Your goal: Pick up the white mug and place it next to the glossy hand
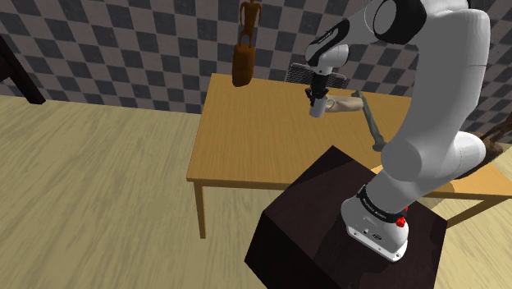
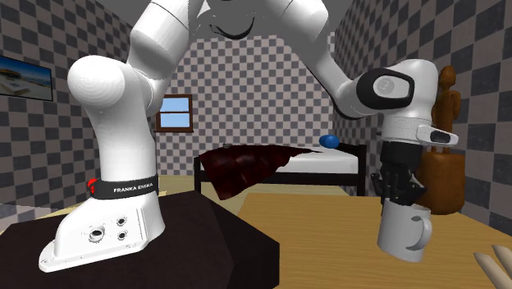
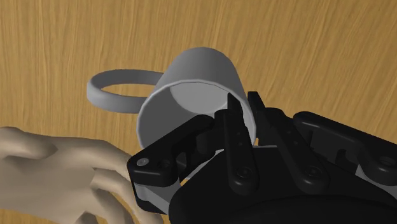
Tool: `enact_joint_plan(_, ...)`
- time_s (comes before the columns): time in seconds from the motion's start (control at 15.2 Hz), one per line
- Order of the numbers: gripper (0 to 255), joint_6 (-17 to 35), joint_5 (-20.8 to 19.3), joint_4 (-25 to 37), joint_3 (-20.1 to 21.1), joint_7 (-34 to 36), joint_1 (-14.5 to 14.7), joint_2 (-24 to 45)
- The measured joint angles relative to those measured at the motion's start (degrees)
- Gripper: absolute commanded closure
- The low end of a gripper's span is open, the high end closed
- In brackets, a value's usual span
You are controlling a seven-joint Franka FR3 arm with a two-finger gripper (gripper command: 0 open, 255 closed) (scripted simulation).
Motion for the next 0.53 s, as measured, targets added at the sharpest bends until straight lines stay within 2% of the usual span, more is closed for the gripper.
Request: enact_joint_plan(0.53,255,4.2,0.7,0.3,0.5,-0.2,-0.4,4.4)
